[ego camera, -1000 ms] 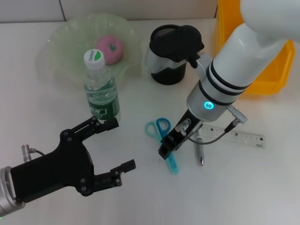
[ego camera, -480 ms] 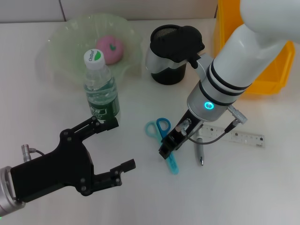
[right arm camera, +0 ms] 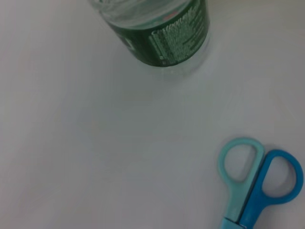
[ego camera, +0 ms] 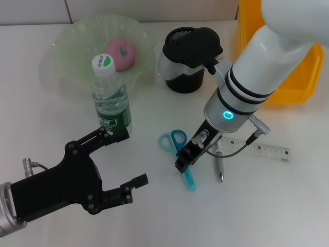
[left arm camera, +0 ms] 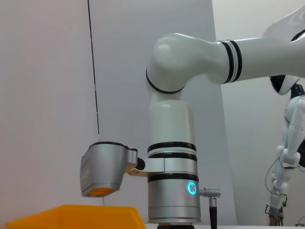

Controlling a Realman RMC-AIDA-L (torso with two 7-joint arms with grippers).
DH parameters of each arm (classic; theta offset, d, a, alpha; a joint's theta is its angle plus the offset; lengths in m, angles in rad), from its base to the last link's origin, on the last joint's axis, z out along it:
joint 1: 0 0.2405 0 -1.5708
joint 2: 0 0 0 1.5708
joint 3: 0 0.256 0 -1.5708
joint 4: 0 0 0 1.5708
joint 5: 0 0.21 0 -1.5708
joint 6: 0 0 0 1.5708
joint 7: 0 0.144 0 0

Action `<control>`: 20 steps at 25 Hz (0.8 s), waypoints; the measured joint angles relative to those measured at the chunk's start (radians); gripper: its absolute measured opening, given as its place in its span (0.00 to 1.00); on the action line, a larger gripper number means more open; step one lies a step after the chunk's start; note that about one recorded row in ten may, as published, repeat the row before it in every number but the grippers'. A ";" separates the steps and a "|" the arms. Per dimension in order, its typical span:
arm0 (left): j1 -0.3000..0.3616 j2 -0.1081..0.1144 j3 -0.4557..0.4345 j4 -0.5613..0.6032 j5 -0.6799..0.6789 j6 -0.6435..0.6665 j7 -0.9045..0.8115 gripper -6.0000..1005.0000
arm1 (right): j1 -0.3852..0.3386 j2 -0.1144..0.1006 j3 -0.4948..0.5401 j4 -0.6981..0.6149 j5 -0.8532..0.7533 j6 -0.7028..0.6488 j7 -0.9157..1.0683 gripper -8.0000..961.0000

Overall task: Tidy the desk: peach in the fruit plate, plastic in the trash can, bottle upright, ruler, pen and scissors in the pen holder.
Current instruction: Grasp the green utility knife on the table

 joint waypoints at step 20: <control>-0.002 0.000 -0.020 0.000 0.006 0.019 0.000 0.83 | 0.026 0.000 0.001 0.043 0.033 0.023 0.000 0.33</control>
